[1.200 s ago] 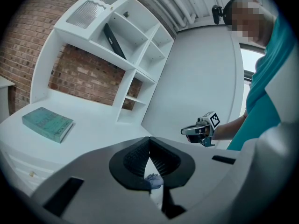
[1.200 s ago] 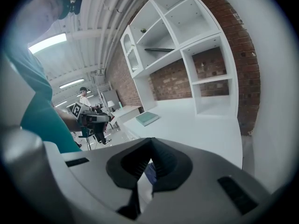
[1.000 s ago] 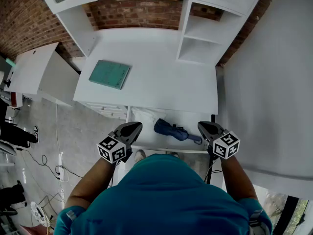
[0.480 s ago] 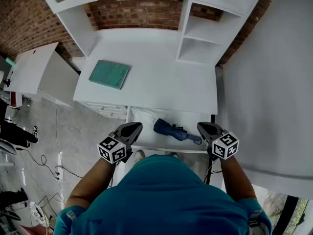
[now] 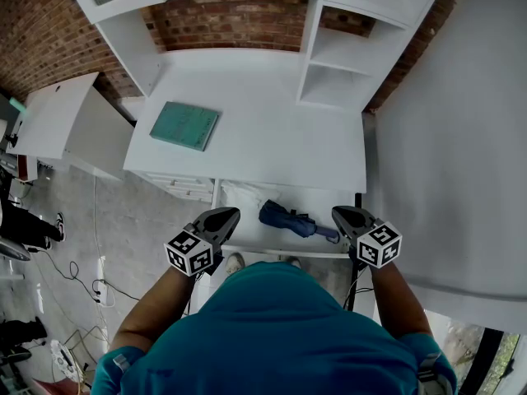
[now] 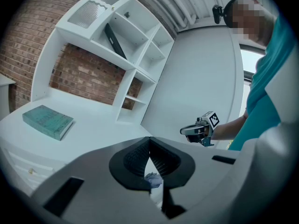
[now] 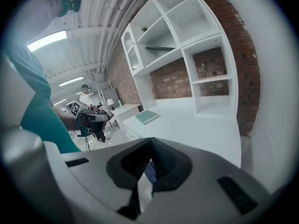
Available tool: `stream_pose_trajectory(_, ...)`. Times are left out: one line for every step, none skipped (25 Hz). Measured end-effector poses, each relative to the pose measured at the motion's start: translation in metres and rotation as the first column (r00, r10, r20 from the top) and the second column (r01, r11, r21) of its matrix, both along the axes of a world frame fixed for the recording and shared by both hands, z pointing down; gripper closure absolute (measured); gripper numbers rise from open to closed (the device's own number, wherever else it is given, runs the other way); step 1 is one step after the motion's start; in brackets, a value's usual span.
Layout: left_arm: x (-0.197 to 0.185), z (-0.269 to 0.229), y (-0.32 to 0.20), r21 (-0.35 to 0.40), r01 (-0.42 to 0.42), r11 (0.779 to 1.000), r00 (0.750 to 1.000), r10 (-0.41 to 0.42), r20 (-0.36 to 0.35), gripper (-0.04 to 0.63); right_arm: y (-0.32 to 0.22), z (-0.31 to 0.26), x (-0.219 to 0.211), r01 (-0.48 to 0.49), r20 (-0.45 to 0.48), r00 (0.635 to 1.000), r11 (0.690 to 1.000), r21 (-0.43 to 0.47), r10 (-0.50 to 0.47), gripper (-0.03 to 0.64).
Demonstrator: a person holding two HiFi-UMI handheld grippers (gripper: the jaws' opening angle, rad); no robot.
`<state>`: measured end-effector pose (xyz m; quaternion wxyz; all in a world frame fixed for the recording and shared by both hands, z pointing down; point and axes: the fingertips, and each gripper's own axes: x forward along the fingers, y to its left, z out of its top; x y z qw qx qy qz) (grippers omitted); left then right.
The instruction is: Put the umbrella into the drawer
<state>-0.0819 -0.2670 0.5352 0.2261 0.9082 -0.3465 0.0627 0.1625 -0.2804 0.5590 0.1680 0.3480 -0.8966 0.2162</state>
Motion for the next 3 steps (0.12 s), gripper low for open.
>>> stream_pose_trajectory(-0.0003, 0.0002, -0.0001, 0.0, 0.0, 1.0, 1.0, 0.0, 0.001, 0.586, -0.0004, 0.0, -0.0003, 0.0, 0.0, 1.0, 1.0, 0.0, 0.0, 0.597)
stream_pose_trajectory(-0.0006, 0.0004, -0.0003, -0.001, -0.001, 1.0, 1.0, 0.001, 0.001, 0.586, -0.0009, 0.0001, -0.0006, 0.0, -0.001, 1.0, 1.0, 0.0, 0.0, 0.597)
stream_pose_trajectory(-0.001, 0.0006, -0.0004, -0.001, -0.001, 1.0, 1.0, 0.001, 0.001, 0.586, -0.0013, 0.0002, -0.0009, 0.0, -0.001, 1.0, 1.0, 0.0, 0.0, 0.597)
